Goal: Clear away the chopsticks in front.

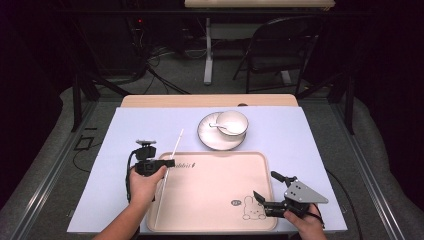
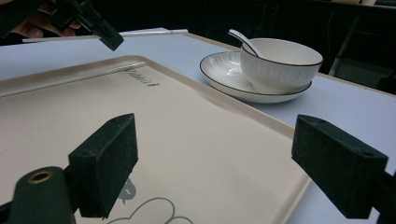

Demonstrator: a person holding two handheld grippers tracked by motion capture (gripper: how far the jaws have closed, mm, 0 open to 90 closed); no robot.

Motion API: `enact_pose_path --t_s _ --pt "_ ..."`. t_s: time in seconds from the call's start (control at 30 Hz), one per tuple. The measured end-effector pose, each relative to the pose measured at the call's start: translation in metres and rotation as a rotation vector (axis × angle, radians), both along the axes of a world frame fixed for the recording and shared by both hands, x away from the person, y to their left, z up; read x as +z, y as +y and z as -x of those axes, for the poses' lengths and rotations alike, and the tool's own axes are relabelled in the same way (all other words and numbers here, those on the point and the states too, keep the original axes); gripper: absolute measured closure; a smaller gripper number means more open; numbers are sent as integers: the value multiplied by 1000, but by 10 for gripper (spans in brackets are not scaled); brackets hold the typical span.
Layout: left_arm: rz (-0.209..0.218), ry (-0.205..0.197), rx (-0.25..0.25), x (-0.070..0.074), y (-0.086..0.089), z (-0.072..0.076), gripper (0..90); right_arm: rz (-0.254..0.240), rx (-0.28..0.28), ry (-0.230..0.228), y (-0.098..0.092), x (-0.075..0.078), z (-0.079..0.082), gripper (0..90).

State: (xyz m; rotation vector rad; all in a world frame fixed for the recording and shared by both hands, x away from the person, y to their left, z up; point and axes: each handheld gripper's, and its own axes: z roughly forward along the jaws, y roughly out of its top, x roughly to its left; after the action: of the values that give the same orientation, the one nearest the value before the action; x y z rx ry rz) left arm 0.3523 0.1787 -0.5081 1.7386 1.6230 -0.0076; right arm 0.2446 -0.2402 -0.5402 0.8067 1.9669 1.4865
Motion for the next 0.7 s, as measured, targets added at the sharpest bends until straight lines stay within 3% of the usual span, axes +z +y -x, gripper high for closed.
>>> enact_pose_path --t_s 0.27,0.7 --pt "-18 -10 4 -1 7 17 850 -1 -2 2 0 0 0 140" --pt "-29 38 37 -16 25 40 850 2 -2 0 0 0 0 141"
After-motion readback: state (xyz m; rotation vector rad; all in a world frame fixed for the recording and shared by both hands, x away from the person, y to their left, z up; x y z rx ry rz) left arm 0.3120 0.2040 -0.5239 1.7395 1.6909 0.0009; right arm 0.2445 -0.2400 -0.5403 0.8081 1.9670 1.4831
